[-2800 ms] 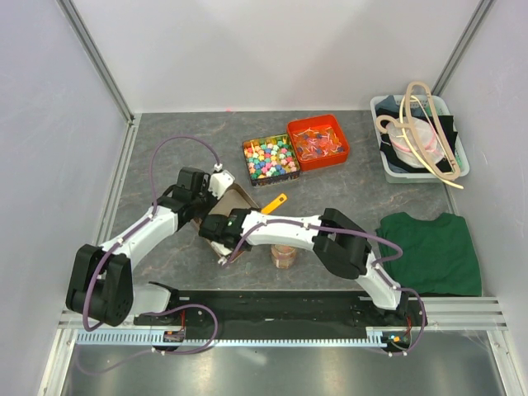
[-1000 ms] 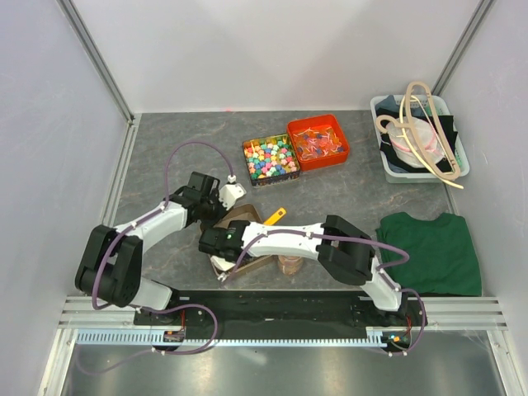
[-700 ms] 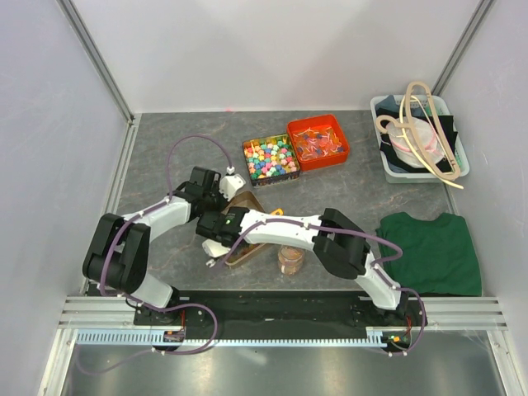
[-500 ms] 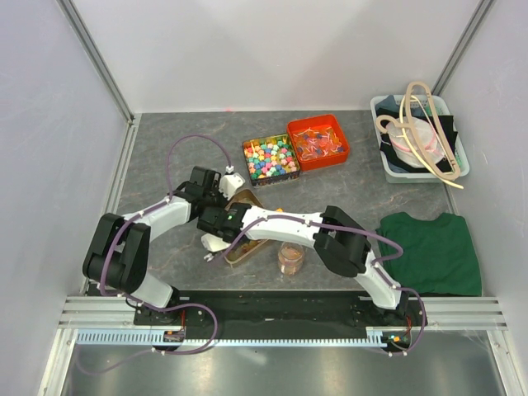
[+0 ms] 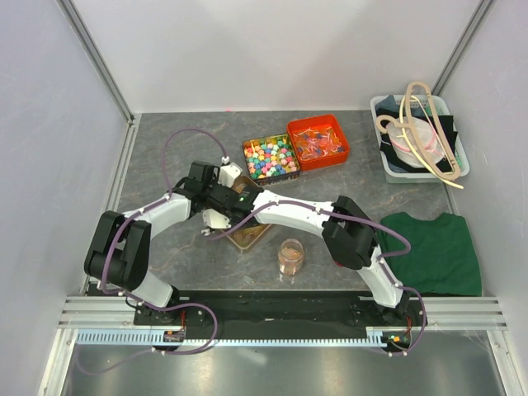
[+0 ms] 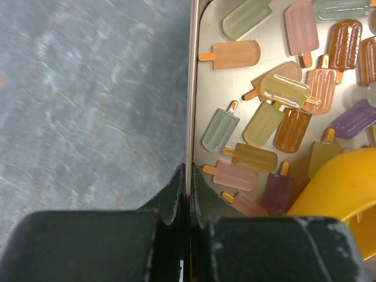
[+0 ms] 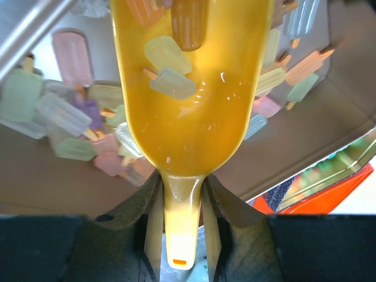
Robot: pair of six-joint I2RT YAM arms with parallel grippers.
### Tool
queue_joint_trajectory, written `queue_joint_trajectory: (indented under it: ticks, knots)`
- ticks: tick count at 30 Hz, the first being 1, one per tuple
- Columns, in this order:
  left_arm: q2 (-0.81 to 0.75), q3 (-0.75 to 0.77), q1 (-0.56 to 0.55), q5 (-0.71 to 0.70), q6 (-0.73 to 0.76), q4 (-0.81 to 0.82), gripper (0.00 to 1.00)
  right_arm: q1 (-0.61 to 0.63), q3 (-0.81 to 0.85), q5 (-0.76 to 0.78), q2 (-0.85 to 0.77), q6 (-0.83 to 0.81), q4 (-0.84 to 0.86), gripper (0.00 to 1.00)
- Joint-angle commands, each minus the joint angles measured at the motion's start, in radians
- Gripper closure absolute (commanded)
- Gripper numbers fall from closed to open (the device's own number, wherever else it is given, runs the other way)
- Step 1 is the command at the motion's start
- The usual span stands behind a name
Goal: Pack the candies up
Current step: Scoop the fake candies from the storage box.
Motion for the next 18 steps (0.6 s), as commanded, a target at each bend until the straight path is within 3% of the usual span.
queue_joint_trajectory:
  ticks: [1, 18]
  knots:
    - [0.02, 0.073, 0.021, -0.049, -0.042, 0.139, 0.98, -0.029, -0.033, -0.065, -0.083, 0.037, 0.082, 1.0]
    - [0.058, 0.096, 0.065, -0.024, -0.012, 0.081, 0.98, -0.164, -0.089, -0.006, -0.221, -0.091, 0.036, 1.0]
